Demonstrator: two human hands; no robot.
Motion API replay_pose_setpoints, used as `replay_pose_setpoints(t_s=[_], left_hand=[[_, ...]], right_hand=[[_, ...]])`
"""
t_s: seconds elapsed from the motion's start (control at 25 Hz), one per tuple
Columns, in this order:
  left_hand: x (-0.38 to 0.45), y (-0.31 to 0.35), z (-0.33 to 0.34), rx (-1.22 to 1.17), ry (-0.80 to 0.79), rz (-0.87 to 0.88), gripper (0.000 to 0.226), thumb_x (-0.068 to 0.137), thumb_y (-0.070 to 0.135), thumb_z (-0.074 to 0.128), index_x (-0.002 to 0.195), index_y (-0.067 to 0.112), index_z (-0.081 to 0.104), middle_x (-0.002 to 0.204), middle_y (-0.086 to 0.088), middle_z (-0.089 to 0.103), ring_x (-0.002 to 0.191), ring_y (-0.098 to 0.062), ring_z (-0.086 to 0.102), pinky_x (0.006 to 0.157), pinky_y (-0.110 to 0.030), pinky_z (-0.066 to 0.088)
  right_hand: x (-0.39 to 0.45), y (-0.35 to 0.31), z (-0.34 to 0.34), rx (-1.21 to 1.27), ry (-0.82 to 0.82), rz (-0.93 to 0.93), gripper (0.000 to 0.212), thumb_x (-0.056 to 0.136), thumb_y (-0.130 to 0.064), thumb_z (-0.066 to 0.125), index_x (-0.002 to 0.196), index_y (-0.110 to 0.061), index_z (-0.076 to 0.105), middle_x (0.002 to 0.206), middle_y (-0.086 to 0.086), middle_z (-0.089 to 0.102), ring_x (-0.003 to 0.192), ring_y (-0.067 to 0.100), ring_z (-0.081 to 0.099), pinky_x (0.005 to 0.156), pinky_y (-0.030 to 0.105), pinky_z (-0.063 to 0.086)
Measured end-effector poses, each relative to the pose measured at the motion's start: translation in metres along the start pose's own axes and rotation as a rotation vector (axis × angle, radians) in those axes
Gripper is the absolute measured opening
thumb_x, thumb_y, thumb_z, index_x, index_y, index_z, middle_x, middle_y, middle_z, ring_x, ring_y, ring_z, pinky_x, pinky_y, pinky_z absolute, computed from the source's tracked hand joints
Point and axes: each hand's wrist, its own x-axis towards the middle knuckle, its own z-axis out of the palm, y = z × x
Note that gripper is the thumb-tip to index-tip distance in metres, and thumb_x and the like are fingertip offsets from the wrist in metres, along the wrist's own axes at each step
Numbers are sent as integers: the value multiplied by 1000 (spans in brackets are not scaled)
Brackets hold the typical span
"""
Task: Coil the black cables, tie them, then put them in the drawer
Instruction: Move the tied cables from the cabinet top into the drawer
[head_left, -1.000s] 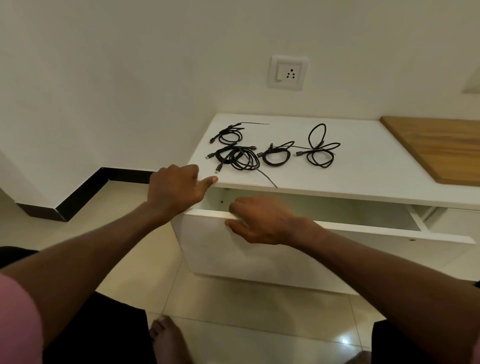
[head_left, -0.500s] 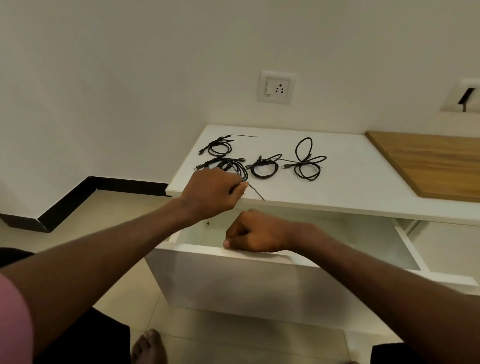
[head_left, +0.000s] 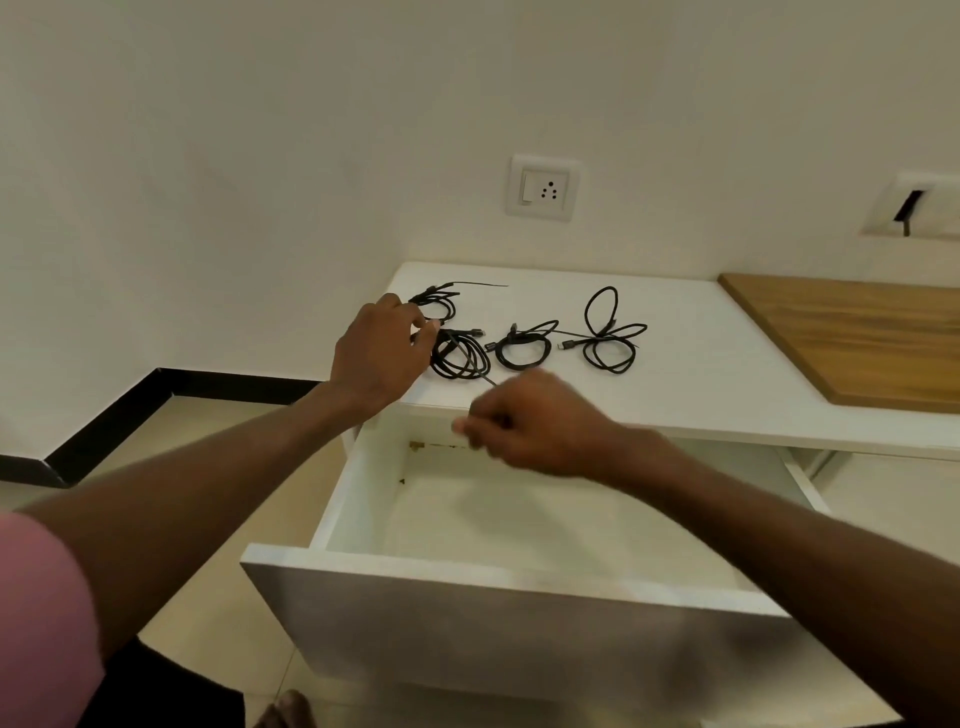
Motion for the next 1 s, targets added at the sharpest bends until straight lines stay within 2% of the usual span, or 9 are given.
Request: replay_pose_setpoints(t_s=[0.08,0.12,0.24,0.32,0.44,0.6,0.8,0.92,1.0], left_hand=[[7,6,4,5,-22,-31,44,101,53,48,108,18,72,107,0,61,103,-24,57,75,-41,53],[10,10,6,16,-32,-42,46,99,57,49,106,17,72,108,-2,60,104,-25,56,75,-43,54],[10,16,15,41,-72,-52,43,93,57,61,101,16,73,110,-4,58,108,-25,53,76,-44,55],[6,14,22,5,-107,-43,36,90,49,66,100,16,74,113,-5,59,111,-25,54,79,-45,56],[5,14,25,-101,-79,-38,25,89,35,66,96,14,75,107,-7,61,102,-25,59,79,-37,52],[4,26,8,-223,46,-85,18,90,28,66,83,14,74,87,-1,62,75,-15,59,62,-24,39],[-17,39,-28,-381,31,-101,17,86,25,67,75,12,73,72,-2,68,68,-17,63,62,-30,47],[-35,41,-46,-457,-185,-72,19,86,22,68,73,9,74,70,-2,71,59,-8,61,61,-28,50],[-52,36,-48,-339,-417,-21,17,86,23,70,73,13,75,64,3,69,50,-1,55,53,-21,47]], right_hand=[[22,21,-18,-250,427,40,37,102,-41,53,82,-16,69,75,-2,68,70,22,64,66,37,54],[32,34,-25,-296,505,117,31,103,-38,51,89,-18,70,85,-3,67,77,25,64,68,38,52],[50,64,-19,-346,295,376,26,104,-32,51,113,-17,69,115,3,60,96,34,64,75,38,48],[49,75,0,-355,159,426,29,102,-36,56,117,-14,68,120,5,56,104,35,63,78,39,48],[46,80,18,-320,250,399,25,101,-35,59,114,-16,70,115,4,54,98,34,64,75,39,50],[39,71,23,-269,434,364,17,97,-27,65,102,-13,73,106,0,56,85,31,63,69,38,52],[-2,49,31,-324,607,75,11,98,-25,66,99,-16,71,101,-4,60,75,23,61,51,36,50],[-33,41,28,-412,463,-193,13,99,-27,63,103,-17,70,102,-2,62,75,21,59,46,31,46],[-50,41,36,-459,229,-369,16,101,-28,57,102,-16,68,102,0,60,72,22,57,46,32,45]])
